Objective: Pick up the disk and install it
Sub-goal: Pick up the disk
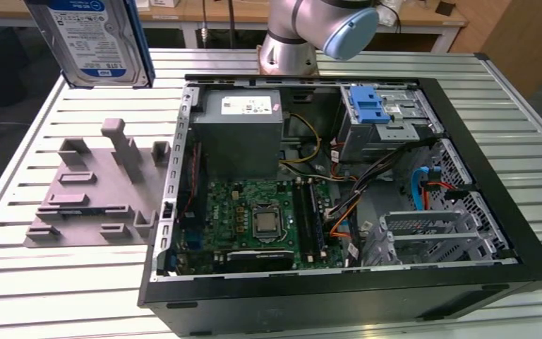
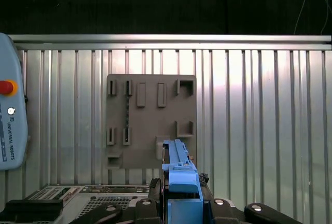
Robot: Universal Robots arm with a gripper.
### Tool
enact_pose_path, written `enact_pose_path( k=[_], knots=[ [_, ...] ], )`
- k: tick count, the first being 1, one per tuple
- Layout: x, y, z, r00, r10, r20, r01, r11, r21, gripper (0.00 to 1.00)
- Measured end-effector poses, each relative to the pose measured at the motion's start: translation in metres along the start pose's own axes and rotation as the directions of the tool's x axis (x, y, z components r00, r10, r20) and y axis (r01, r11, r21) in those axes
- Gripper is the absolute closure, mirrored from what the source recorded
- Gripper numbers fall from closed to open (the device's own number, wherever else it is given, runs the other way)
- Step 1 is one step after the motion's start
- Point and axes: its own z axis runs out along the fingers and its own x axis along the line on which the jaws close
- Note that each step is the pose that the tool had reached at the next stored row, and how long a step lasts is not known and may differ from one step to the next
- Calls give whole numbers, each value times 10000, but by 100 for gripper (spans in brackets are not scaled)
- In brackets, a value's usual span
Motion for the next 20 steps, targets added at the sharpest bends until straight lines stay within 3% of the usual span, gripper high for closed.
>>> enact_pose_path(
  k=[6,15,20],
  knots=[
    [0,-6,0,10000,-1,0,1,10000,0,64],
    [3,-90,-1,10000,-1,0,1,10000,0,64],
    [75,-94,-1,10000,0,0,0,10000,0,64]
  ],
)
